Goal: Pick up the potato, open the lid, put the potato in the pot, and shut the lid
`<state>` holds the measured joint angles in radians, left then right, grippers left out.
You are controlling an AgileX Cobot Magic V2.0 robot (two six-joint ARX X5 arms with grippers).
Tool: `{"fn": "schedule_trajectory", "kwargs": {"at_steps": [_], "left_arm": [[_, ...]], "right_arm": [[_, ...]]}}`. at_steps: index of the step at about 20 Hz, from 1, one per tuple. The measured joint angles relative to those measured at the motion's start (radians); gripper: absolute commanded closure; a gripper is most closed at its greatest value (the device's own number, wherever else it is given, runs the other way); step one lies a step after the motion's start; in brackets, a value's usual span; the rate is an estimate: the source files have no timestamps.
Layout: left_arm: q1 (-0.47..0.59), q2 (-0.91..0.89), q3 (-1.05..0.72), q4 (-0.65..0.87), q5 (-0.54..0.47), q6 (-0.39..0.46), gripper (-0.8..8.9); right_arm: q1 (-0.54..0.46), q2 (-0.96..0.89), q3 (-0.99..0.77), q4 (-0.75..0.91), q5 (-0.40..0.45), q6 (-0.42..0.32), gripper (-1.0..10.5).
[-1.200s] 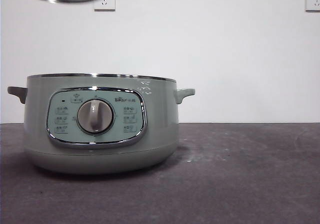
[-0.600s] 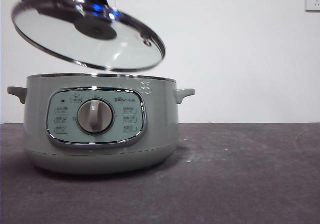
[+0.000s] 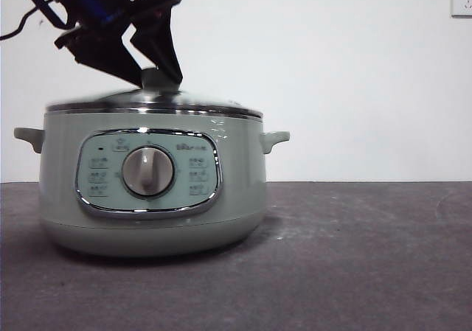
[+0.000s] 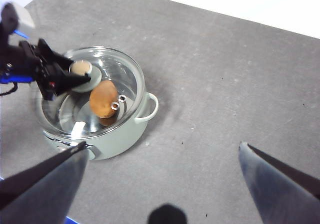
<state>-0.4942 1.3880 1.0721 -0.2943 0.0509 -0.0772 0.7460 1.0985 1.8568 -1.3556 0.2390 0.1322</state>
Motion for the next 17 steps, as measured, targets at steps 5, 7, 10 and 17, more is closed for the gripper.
{"fn": "schedule_trajectory", "kwargs": {"at_steps": [5,7,10,17], "left_arm": [[0.0,0.004,0.013,-0.026,0.0,0.003,8.13],[0.0,0.004,0.014,-0.027,0.0,0.003,8.02],[0.0,0.004,0.014,-0.026,0.0,0.003,4.75],[-0.001,-0.049,0.013,0.014,0.001,0.002,4.28]], "right_arm": [[0.0,0.0,0.0,0.0,0.0,0.0,4.5],[0.0,0.0,0.0,-0.001,0.0,0.0,4.5],[0.0,0.0,0.0,-0.001,0.0,0.0,4.5],[0.0,0.001,0.0,-0.001,0.002,0.003,4.5]]}}
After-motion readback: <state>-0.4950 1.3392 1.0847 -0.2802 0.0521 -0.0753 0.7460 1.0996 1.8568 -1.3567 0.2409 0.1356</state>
